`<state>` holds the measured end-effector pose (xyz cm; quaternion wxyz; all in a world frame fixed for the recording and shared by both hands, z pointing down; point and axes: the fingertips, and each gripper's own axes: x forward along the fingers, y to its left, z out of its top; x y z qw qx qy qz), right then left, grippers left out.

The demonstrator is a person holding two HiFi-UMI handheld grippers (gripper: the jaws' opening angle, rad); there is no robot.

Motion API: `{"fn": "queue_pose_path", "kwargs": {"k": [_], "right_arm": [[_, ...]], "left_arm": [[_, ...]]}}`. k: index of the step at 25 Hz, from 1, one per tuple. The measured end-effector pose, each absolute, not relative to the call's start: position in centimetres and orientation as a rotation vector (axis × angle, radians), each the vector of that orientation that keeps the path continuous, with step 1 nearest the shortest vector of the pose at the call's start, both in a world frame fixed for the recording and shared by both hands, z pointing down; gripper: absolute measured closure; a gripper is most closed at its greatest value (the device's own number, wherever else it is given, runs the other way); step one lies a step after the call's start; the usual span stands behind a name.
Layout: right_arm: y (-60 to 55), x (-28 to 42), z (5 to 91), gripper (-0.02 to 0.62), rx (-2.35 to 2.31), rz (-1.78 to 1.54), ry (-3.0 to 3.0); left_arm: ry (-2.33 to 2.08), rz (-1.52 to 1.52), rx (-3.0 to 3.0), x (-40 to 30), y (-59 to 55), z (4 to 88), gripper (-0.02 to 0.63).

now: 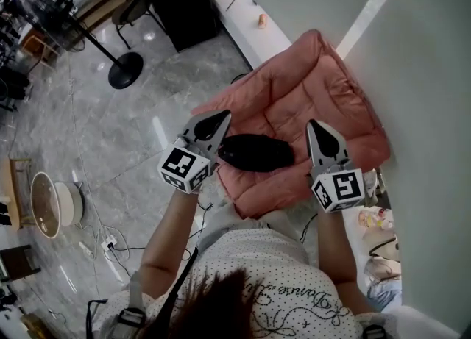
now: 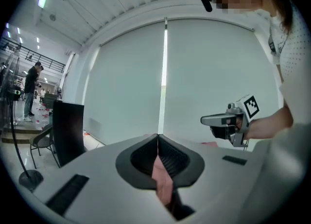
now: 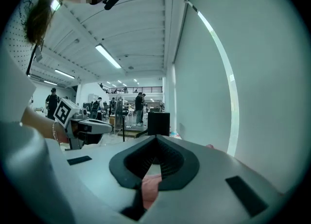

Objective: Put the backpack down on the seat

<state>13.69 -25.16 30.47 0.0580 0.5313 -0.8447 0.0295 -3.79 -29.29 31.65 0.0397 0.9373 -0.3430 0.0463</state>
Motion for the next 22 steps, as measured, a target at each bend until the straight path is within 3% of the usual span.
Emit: {"fn": "queue_pose_path", "kwargs": {"k": [22], "right_arm": [[-25.2, 14.3, 28.8, 0.585, 1.647, 0.051, -2.579]], "left_arm": [[-1.129, 0.105, 2.849, -4.1, -29.7, 30.1, 0.601]]}}
